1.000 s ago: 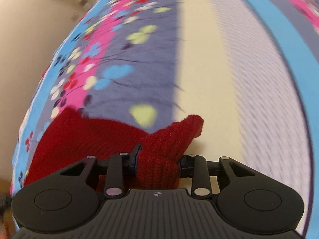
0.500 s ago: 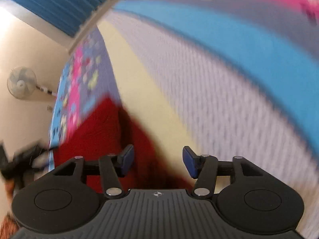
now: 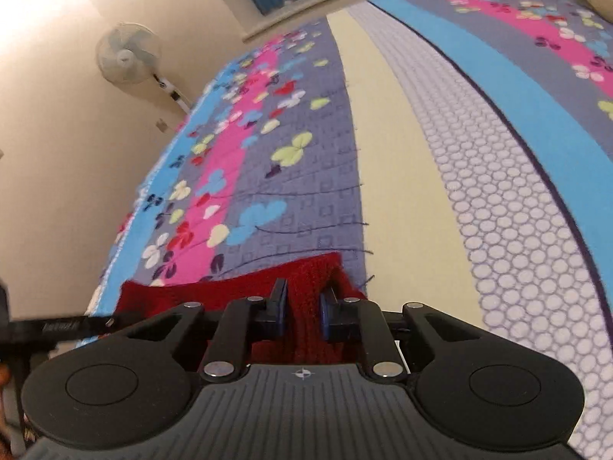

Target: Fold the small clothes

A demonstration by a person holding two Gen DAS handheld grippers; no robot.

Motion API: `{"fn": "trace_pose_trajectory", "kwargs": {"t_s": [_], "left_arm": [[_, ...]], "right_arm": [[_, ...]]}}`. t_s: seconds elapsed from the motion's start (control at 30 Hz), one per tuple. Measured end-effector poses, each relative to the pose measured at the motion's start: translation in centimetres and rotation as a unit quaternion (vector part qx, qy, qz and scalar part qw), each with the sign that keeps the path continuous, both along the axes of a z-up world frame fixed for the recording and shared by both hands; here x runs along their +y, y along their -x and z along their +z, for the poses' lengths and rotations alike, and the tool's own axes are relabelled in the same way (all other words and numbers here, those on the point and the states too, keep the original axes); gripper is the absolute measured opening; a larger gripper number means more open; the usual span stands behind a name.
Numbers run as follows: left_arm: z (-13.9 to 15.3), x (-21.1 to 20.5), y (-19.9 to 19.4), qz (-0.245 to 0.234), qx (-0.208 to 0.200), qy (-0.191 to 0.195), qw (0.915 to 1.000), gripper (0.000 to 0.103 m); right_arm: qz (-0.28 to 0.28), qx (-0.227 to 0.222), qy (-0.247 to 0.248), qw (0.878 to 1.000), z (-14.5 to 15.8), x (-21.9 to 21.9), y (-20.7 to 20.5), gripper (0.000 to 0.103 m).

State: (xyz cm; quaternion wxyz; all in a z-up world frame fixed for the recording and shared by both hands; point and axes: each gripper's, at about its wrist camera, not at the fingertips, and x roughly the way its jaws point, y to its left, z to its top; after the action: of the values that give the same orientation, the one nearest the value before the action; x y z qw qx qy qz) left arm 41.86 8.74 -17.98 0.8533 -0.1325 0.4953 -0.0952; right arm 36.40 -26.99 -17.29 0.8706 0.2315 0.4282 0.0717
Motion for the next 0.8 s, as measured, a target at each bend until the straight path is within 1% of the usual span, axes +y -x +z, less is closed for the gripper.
{"fn": "trace_pose_trajectory", "kwargs": {"t_s": [0.03,0.07,0.1,0.13,0.17,0.2,0.23,0.27,0.37,0.4,0.43,0.47,0.5,0.53,0.57,0.6,0.63,0.7,0.77,0.8], "left_arm": [[-0.6,0.3,-0.2,0.003,0.009,0.002,1.0000,0.031],[-0.8,0.6,-0.4,0.011,0.012,0.012,0.9998,0.039],[-0.8,1.0,-0.4,0.020,0.014,0.022,0.9995,0.044],[-0.7,1.3,-0.4,0.029,0.018,0.031,0.9989,0.066],[-0.5,1.6,-0.3,0.039,0.020,0.040,0.9982,0.085],[-0.2,1.9,0.1,0.043,0.012,0.044,0.9980,0.090],[0.1,2.0,0.7,0.044,0.001,0.044,0.9980,0.095],[0.5,2.1,1.4,0.044,-0.005,0.042,0.9981,0.097],[0.7,2.1,4.3,0.032,-0.005,0.057,0.9979,0.099],[0.5,1.9,5.4,0.029,-0.004,0.056,0.9980,0.099],[0.3,1.7,6.5,0.022,-0.002,0.049,0.9985,0.094],[0.0,1.3,7.4,0.016,0.000,0.037,0.9992,0.068],[-0.5,0.9,8.3,0.004,0.006,0.032,0.9995,0.051],[-0.9,0.7,9.2,0.002,0.010,0.035,0.9993,0.043],[-0.9,0.7,10.0,0.013,0.003,0.030,0.9994,0.041],[-0.9,0.8,10.4,0.021,0.000,0.029,0.9994,0.041],[-1.0,1.0,10.8,0.032,0.000,0.031,0.9990,0.041],[-1.0,1.4,11.1,0.050,0.004,0.030,0.9983,0.050],[0.2,1.4,11.8,0.053,-0.005,0.015,0.9984,0.060],[1.0,1.2,12.3,0.044,-0.009,0.009,0.9990,0.067]], "right_arm": [[0.002,0.008,0.010,1.000,-0.9,0.3,0.0,0.017],[0.000,0.003,0.012,1.000,-1.2,0.4,0.0,0.018],[-0.007,-0.009,0.004,1.000,-1.1,0.3,0.6,0.019],[-0.016,-0.011,-0.007,1.000,-1.0,0.0,0.9,0.025],[-0.027,-0.007,-0.019,0.999,-1.1,-0.6,1.5,0.034],[-0.039,-0.004,-0.035,0.999,-1.0,-1.4,2.1,0.041],[-0.045,-0.002,-0.045,0.998,-0.9,-1.9,2.8,0.054],[-0.053,-0.003,-0.050,0.997,-0.7,-2.4,3.6,0.060],[-0.068,-0.015,-0.042,0.997,0.6,-3.4,6.9,0.063],[-0.069,-0.019,-0.040,0.997,1.1,-3.4,7.8,0.063],[-0.063,-0.026,-0.042,0.997,1.4,-3.3,8.9,0.064],[-0.054,-0.026,-0.041,0.997,1.5,-3.1,9.7,0.058],[-0.045,-0.021,-0.032,0.998,1.4,-2.6,10.3,0.050],[-0.032,-0.014,-0.017,0.999,1.1,-1.9,10.4,0.027],[-0.020,-0.003,0.004,1.000,0.4,-1.2,10.2,0.020],[-0.017,0.015,0.021,1.000,-0.6,-0.5,9.7,0.020],[-0.018,0.024,0.023,0.999,-1.6,-0.2,9.2,0.019],[-0.031,0.027,0.020,0.999,-2.3,-0.3,8.6,0.020],[-0.041,0.029,0.013,0.999,-1.0,-0.5,9.0,0.022],[-0.046,0.022,0.023,0.998,-0.1,-0.6,9.7,0.024]]}}
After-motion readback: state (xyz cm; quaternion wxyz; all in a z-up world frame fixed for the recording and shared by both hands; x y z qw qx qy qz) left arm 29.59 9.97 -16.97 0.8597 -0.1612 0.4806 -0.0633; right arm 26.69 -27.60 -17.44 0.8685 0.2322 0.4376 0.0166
